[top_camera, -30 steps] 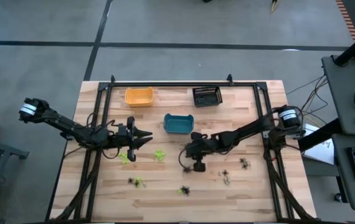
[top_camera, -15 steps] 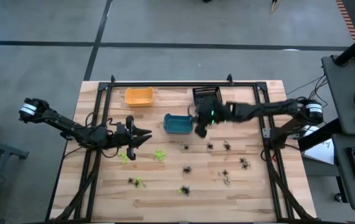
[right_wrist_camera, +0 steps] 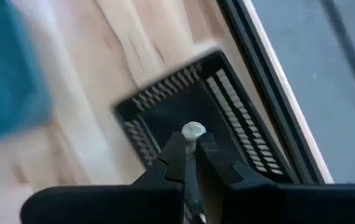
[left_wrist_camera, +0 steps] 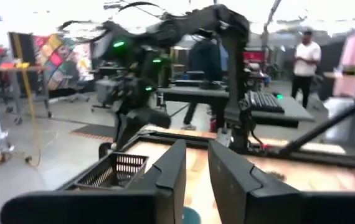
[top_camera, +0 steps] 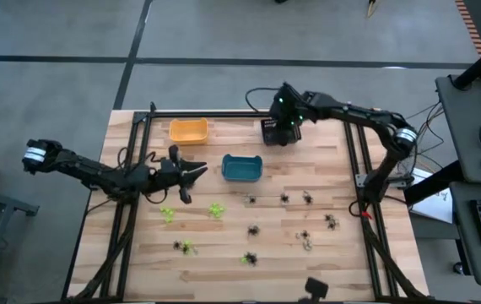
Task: Sort Halloween decoration
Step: Put the white skull toy into the black bin, then put the black spider toy into the yellow bin
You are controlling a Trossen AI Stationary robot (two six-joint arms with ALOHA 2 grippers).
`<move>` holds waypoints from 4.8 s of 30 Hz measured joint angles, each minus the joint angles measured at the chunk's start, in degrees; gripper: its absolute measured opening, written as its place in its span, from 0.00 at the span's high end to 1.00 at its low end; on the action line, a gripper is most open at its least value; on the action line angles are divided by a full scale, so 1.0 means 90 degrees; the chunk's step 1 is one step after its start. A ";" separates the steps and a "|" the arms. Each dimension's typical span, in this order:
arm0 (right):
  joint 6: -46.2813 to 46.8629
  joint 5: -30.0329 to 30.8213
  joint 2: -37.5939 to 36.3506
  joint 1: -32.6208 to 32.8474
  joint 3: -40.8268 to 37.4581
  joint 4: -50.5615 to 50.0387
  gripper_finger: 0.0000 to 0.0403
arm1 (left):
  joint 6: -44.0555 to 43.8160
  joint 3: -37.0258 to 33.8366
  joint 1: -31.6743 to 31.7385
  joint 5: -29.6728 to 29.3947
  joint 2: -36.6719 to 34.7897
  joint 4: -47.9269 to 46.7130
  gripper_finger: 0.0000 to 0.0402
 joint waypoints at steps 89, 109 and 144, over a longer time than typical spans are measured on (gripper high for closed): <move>0.0766 -0.1816 -0.2169 0.1242 -0.1733 0.1689 0.64 | -0.2222 0.1990 0.0380 0.2450 0.0920 -0.8742 0.91; 0.1425 -0.1689 -0.2802 0.1443 -0.3507 0.3793 0.64 | -0.3096 0.1399 0.0379 0.0933 0.0951 -0.8735 0.71; 0.1411 -0.1590 -0.2785 0.1443 -0.3508 0.3827 0.64 | -0.3673 0.1059 0.0364 0.0692 0.1770 -0.7941 0.87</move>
